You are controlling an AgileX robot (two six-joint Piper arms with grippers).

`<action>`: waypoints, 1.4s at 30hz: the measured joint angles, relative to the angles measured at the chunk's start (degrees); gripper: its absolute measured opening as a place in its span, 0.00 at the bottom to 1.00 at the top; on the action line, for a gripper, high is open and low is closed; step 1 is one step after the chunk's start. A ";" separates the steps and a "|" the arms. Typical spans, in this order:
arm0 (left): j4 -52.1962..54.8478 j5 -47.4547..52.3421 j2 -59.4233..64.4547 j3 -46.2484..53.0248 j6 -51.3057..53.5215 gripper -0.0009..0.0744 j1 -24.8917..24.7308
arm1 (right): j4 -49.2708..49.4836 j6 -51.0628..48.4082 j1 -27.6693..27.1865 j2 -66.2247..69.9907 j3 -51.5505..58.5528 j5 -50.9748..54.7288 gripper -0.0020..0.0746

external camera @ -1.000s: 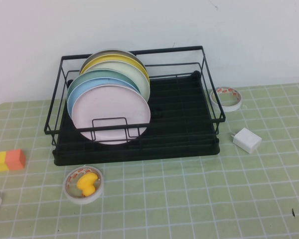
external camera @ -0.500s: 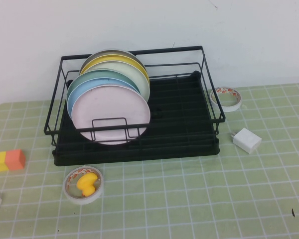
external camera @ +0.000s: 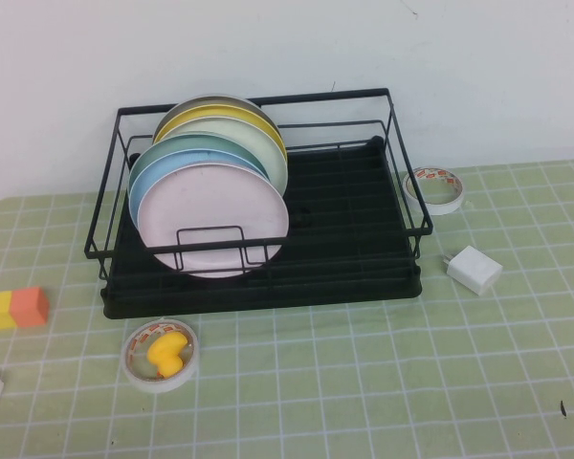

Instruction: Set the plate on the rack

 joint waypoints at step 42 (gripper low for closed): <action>3.71 11.69 0.00 -0.33 -2.79 0.01 0.00 | 0.13 0.00 0.00 0.00 0.00 0.00 0.02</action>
